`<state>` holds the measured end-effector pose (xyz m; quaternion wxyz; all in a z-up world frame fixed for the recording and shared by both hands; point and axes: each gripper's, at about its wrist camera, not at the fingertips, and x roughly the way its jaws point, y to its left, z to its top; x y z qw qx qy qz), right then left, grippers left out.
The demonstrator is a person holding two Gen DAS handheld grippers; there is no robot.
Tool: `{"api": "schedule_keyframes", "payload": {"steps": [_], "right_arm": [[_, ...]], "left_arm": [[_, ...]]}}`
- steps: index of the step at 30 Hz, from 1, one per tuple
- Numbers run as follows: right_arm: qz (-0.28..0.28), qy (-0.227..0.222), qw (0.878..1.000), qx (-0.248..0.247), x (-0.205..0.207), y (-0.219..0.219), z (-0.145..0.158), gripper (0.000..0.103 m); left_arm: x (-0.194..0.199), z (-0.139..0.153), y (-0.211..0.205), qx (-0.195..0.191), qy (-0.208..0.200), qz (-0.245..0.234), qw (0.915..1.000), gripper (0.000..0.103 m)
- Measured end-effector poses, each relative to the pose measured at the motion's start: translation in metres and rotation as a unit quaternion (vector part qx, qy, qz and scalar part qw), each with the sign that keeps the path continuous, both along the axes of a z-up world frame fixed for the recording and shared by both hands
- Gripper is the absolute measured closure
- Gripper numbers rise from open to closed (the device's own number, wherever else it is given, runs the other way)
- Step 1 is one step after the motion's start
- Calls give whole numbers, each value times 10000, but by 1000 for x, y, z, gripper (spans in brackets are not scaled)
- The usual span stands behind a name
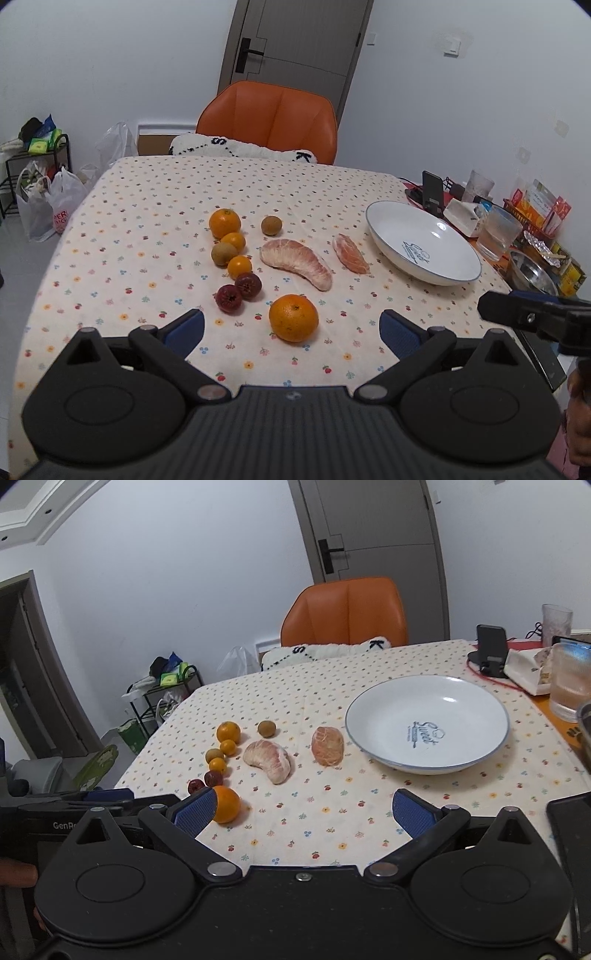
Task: Organize fruits
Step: 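Grasp the large orange with the right tool while the left tool grasps a dark red date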
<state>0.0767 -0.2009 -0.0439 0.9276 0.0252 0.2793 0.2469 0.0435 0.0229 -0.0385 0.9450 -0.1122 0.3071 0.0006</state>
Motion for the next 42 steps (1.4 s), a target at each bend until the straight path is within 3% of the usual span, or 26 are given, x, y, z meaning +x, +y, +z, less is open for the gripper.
{"api": "schedule_keyframes", "payload": {"steps": [4, 6, 12, 29, 32, 34, 35, 42], "right_arm": [[137, 137, 9998, 36, 8, 9, -10, 17], [240, 227, 9994, 86, 12, 14, -15, 26], [541, 421, 9975, 165, 21, 32, -29, 41], [1117, 746, 9908, 130, 46, 84, -52, 46], [1208, 778, 9895, 157, 49, 91, -55, 52], [1259, 789, 9887, 208, 51, 94, -58, 57], [1266, 814, 9883, 250, 53, 95, -60, 62], [1266, 816, 9874, 481, 55, 84, -59, 66]], "left_arm": [[7, -12, 7, -115, -6, 130, 9998, 19], [10, -17, 14, -239, -2, 201, 9995, 36], [20, -31, 25, -303, 66, 295, 9991, 52], [51, -53, 46, -294, 145, 347, 9989, 61], [54, -53, 48, -303, 127, 306, 9990, 66], [56, -54, 48, -303, 138, 270, 9991, 73], [57, -54, 49, -325, 146, 252, 9990, 81], [58, -46, 39, -302, 75, 137, 9994, 82]]}}
